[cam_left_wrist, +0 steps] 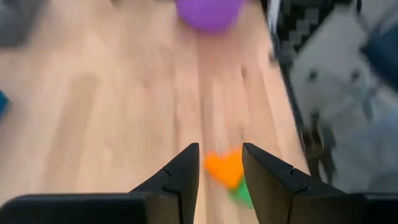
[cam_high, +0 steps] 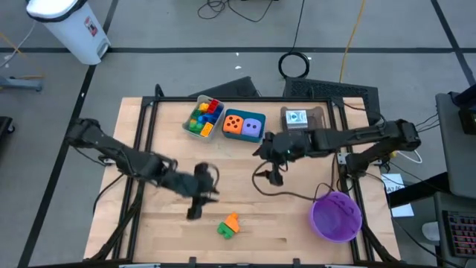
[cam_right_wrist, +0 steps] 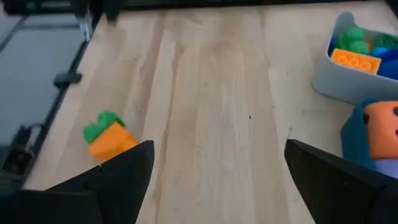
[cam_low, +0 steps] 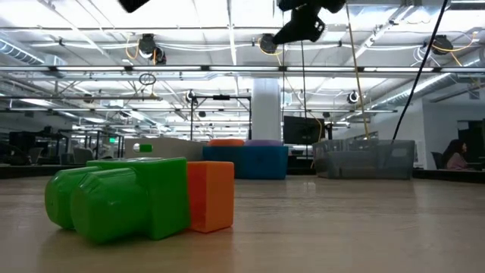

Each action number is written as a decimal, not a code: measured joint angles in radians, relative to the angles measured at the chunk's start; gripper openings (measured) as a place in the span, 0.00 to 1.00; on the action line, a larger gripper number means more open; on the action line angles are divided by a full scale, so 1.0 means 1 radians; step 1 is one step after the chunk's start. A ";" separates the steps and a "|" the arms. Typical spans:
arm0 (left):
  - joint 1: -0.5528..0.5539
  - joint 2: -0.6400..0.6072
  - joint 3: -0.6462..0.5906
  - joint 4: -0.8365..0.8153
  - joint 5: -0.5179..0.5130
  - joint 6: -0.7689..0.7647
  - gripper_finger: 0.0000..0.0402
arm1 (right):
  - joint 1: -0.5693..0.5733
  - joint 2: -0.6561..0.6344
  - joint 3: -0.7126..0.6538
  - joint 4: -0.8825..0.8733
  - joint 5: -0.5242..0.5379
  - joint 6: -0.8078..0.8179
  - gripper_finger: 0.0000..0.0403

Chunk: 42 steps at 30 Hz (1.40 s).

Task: Pick & Place Toys
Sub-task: Put the green game piece into the gray bin

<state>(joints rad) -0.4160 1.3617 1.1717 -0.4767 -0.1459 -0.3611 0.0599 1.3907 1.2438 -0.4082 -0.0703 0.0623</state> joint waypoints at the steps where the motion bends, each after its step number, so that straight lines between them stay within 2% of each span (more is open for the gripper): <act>1: -0.023 0.016 0.000 -0.027 0.000 -0.010 0.32 | 0.023 0.000 0.001 0.005 0.030 0.038 0.87; 6: -0.127 0.109 0.000 -0.066 0.033 -0.052 0.32 | 0.121 0.010 0.001 0.000 0.196 0.269 0.87; 9: -0.182 0.177 0.000 -0.033 0.050 -0.069 0.32 | 0.176 0.014 0.002 0.029 0.253 0.398 0.87; 15: -0.265 0.320 0.000 0.083 0.052 -0.067 0.32 | 0.289 0.049 0.001 0.037 0.334 0.556 0.87; 19: -0.272 0.385 0.000 0.131 0.049 -0.080 0.32 | 0.351 0.064 0.001 0.037 0.413 0.631 0.87; 25: -0.243 0.402 0.000 0.136 0.040 -0.087 0.32 | 0.399 0.065 0.001 0.037 0.536 0.665 0.87; 29: -0.211 0.402 0.000 0.137 0.032 -0.086 0.34 | 0.401 0.065 0.001 0.037 0.567 0.694 0.87; 38: -0.139 0.402 0.000 0.139 0.035 -0.087 0.53 | 0.400 0.065 0.001 0.037 0.567 0.701 0.87; 42: -0.114 0.402 0.000 0.139 0.078 -0.087 0.61 | 0.400 0.065 0.001 0.037 0.566 0.663 0.87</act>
<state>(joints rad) -0.5298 1.7634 1.1717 -0.3374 -0.0682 -0.4484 0.4603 1.4555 1.2446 -0.3710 0.4960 0.7255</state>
